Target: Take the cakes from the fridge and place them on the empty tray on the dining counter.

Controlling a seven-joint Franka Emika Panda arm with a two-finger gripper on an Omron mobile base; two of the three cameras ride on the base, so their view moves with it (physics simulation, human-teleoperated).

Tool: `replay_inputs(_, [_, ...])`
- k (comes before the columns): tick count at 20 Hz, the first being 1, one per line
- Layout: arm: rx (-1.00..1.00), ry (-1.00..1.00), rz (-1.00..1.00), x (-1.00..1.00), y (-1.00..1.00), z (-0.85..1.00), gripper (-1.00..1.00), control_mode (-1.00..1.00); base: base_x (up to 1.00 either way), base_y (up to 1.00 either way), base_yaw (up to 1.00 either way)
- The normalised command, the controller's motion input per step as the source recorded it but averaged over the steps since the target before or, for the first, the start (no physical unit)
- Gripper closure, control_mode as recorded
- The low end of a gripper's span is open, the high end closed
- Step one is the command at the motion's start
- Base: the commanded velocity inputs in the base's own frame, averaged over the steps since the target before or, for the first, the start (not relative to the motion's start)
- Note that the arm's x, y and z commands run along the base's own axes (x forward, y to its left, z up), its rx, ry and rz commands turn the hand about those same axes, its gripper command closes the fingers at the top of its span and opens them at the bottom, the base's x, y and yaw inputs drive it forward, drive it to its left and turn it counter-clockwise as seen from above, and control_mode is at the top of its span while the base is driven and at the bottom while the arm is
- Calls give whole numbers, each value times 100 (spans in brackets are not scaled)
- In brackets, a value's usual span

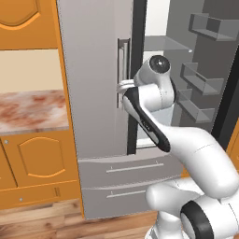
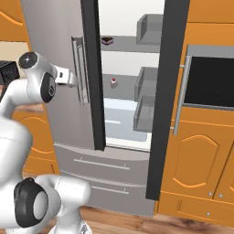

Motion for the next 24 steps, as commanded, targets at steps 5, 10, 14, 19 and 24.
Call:
replay_inputs(5, [0,-17,0,50,-39,-30,-100,-100,0,0,0])
replay_inputs(10, [0,-2,1,75,-10,-10,-100,-100,0,0,0])
replay_inputs(14, [0,10,0,80,1,0,-100,-100,0,0,0])
replay_inputs(19, [0,13,0,80,15,-1,-100,-100,0,0,0])
replay_inputs(24, [-2,3,0,77,26,-19,-100,-100,0,0,0])
